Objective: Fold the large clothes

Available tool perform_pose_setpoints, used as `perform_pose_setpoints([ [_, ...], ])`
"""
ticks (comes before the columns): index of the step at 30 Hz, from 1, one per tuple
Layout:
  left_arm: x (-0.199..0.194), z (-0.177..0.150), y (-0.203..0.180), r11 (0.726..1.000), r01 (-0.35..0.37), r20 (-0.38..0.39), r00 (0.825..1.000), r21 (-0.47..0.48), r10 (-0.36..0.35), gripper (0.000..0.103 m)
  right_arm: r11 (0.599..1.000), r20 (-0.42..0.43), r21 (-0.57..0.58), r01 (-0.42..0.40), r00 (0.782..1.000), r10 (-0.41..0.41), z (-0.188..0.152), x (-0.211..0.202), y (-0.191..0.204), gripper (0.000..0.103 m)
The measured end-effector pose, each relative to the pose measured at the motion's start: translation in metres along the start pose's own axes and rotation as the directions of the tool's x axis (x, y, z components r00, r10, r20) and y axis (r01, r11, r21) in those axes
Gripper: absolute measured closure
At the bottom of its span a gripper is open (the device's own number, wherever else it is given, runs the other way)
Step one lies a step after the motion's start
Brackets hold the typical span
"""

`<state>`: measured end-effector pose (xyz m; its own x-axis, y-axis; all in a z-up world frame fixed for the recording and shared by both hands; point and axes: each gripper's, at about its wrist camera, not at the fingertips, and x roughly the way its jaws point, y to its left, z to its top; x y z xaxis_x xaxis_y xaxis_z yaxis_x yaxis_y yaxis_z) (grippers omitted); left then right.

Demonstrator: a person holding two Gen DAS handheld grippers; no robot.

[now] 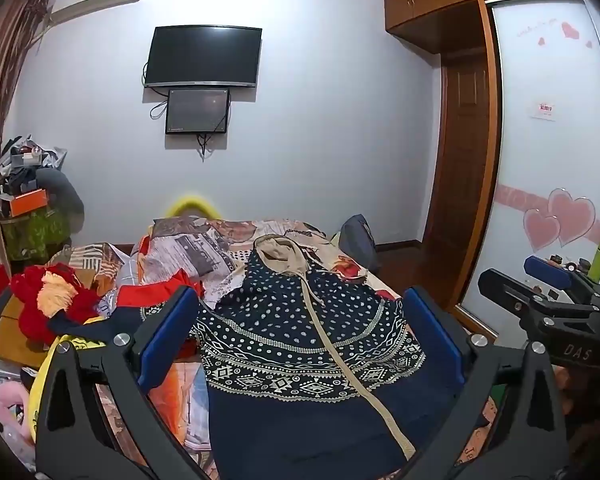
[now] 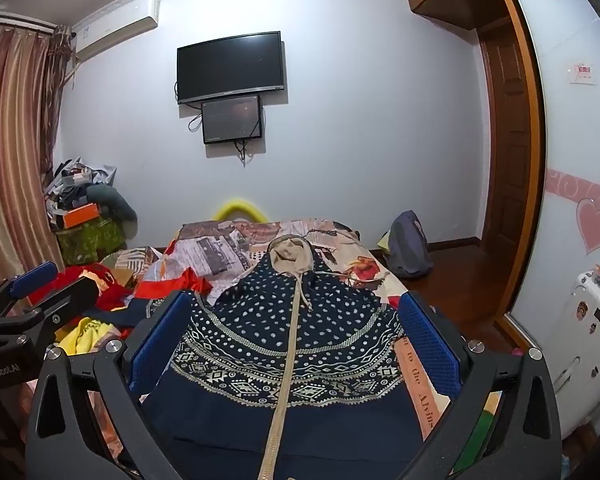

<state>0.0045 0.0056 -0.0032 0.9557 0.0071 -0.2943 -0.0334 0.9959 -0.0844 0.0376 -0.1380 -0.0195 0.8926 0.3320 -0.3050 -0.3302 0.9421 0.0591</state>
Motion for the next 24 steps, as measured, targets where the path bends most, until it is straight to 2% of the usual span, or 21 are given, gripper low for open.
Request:
perform_pose_setpoints([
  [24,0.0022,-0.0040,-0.0005,1.000,-0.007,-0.011,1.000,0.004,0.007,0.000,1.000,-0.012,0.009,-0.011,1.000,0.011,-0.0029,0.0042,-0.0018,0.000],
])
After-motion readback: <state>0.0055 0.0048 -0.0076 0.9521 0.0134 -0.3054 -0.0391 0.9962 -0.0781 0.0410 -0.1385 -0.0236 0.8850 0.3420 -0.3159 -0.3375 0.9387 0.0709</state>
